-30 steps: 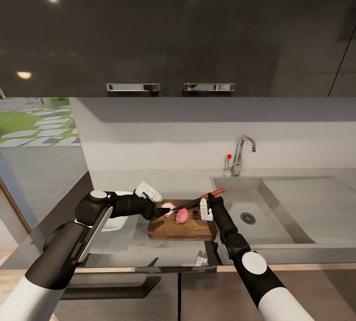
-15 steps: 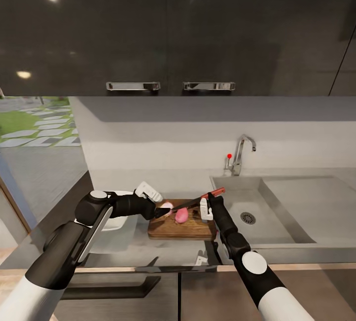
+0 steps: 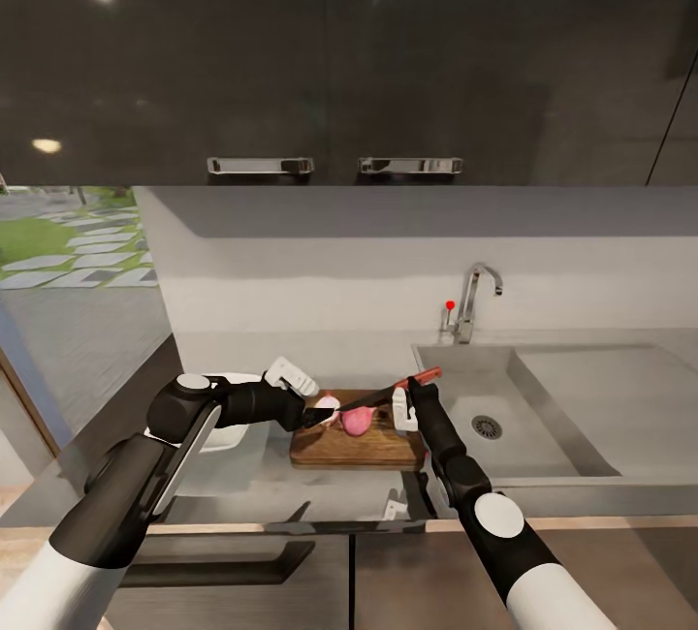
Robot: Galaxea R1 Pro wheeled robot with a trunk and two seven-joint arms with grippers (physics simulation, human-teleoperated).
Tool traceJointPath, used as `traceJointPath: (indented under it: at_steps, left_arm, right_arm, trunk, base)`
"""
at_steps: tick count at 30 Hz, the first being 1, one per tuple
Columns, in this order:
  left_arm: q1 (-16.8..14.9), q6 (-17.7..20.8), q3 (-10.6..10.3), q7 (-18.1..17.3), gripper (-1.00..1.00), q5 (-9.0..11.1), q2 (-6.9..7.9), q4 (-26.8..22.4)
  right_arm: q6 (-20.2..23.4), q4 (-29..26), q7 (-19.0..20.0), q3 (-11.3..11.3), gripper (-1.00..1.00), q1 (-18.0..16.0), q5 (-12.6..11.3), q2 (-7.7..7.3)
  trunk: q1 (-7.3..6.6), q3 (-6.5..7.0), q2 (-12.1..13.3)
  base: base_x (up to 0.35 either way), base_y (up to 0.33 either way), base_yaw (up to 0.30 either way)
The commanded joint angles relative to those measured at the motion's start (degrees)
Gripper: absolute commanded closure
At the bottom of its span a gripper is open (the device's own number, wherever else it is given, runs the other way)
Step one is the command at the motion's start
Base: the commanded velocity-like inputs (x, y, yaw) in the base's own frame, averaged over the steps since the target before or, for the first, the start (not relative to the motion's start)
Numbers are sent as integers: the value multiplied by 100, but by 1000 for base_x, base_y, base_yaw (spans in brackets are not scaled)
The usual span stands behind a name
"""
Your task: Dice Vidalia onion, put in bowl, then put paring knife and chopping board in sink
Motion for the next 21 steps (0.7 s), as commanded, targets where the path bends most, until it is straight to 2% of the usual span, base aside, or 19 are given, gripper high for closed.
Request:
traceJointPath:
  at_steps: [1,21]
  left_arm:
    - [-7,36,-4,-2,-100,12,3,-4]
    - [-7,36,-4,-3,-100,12,3,-4]
  right_arm:
    - [18,89,-18,11,100,-3,74,1]
    - [14,89,-11,11,100,-4,77,1]
  trunk:
    - [24,-27,-47]
    - [24,-27,-47]
  base:
    - [0,0,0]
    - [0,0,0]
